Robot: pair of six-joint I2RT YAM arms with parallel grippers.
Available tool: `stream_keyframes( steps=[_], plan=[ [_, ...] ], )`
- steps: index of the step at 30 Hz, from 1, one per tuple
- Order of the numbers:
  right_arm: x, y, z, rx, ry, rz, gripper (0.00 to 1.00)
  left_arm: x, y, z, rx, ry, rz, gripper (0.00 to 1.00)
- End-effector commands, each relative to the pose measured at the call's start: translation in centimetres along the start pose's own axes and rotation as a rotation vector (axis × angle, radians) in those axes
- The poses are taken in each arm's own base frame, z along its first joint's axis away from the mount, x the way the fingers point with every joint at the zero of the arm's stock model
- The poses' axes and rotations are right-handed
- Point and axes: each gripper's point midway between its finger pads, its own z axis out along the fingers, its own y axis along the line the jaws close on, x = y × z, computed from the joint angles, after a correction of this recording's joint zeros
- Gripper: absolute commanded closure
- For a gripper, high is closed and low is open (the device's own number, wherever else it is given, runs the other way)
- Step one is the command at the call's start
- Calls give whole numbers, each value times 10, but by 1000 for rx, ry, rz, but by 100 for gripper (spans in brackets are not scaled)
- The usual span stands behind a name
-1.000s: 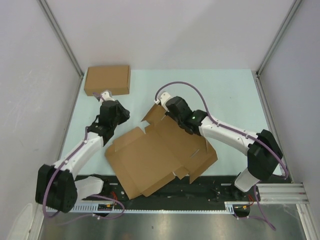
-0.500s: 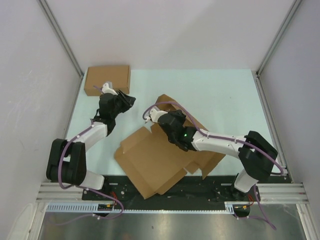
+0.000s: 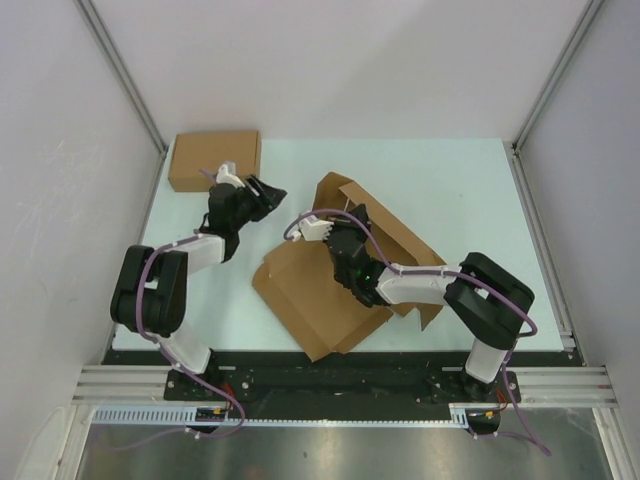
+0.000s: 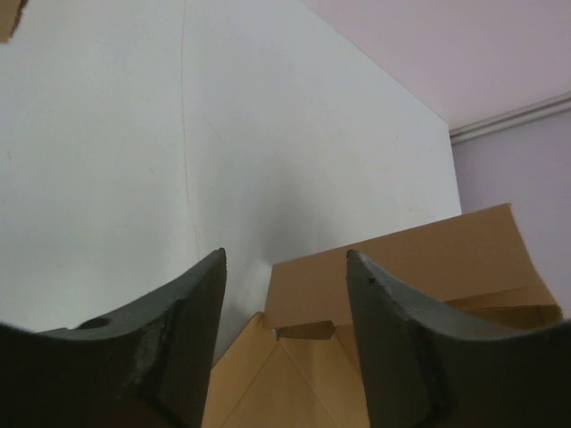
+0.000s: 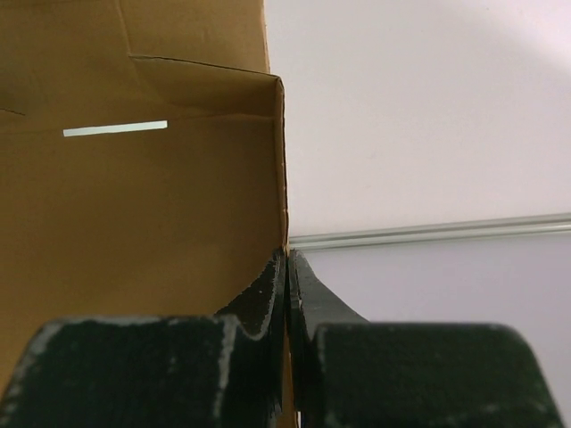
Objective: Fold the paper box
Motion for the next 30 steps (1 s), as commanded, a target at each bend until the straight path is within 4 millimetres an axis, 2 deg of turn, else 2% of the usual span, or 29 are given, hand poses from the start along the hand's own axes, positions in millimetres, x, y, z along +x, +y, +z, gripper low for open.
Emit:
stream_keyframes(
  steps=[1,4,5,7,9,11,13,14,15,18,19,22,24,28,30],
  plan=[
    [2,-12,2,35,0,130,100,-18,-14,14,22,45,-69,24],
    [0,-9,0,24,-14,143,100,-17,-14,22,44,106,-131,20],
    [1,-10,0,27,-14,150,100,-17,-16,24,40,141,-143,1],
    [1,-11,-1,24,-19,161,100,-22,-16,22,52,129,-130,0],
    [-3,-13,-3,0,-43,193,100,-24,-17,12,90,52,-114,0],
    [-3,-12,-6,-28,-51,205,100,-37,-30,3,138,-5,-65,0],
    [-6,-14,-8,-51,-75,244,100,-35,-36,8,179,25,-10,0],
    [-5,-12,-9,-66,-73,242,100,-37,-48,11,222,58,13,0],
    [-8,-12,-11,-82,-92,275,100,-31,-44,19,225,89,23,0],
    [-9,-13,-14,-118,-109,299,100,-30,-54,22,298,86,51,15],
    [-8,-10,-15,-135,-107,301,100,-31,-55,22,304,70,58,23],
    [-6,-2,-16,-161,-100,276,100,-31,-48,25,269,7,54,33],
    [-3,6,-16,-170,-86,249,100,-29,-52,28,276,-6,60,41],
    [-2,11,-15,-169,-86,240,100,-16,-64,38,285,30,108,46],
    [-4,11,-15,-169,-93,249,100,-3,-70,42,283,52,161,49]
  ],
)
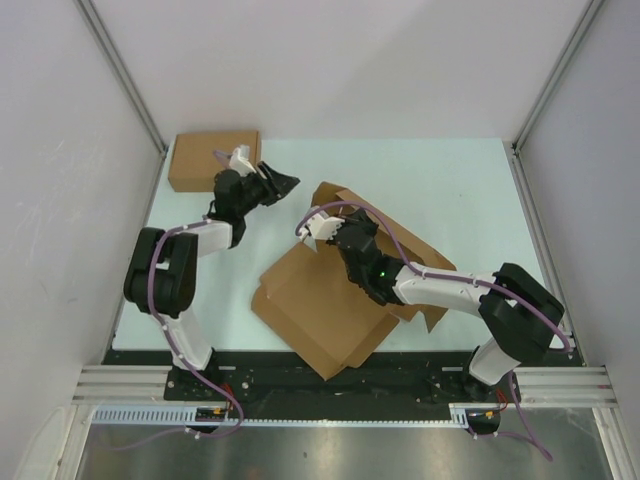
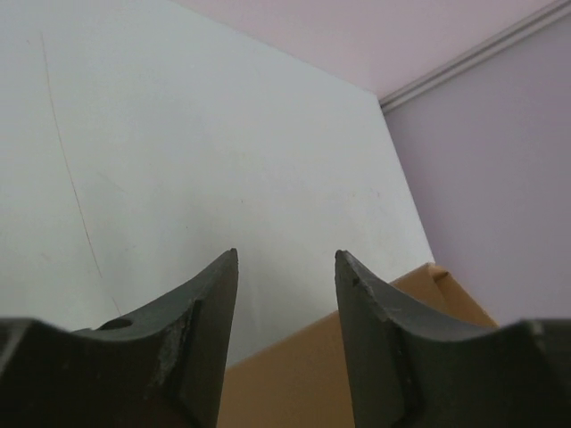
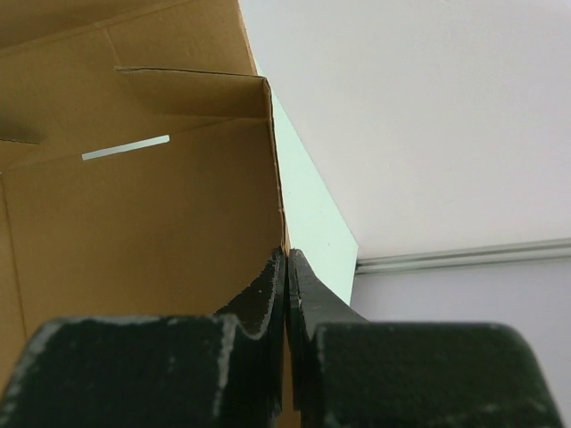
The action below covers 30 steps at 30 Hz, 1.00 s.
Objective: Fold the paper box
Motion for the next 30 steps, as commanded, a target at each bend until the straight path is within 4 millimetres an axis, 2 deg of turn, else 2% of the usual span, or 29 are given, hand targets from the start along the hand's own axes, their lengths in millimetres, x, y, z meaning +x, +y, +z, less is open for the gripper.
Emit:
stream_keyframes(
  steps=[1,7,12,16,30],
  plan=[
    [0,7,-1,-15,-7,31,100,7,-23,16,38,10,126,49],
    [-4,10,-3,-28,-22,17,100,46,-33,13,74,70,133,54],
    [-5,17,-6,-35,-19,9,100,59,-43,2,96,85,125,56],
    [-8,18,-7,-31,-26,7,100,64,-58,-6,127,100,124,56],
    [-15,28,-15,-61,-41,-3,100,108,-71,-32,140,137,133,52]
  ],
)
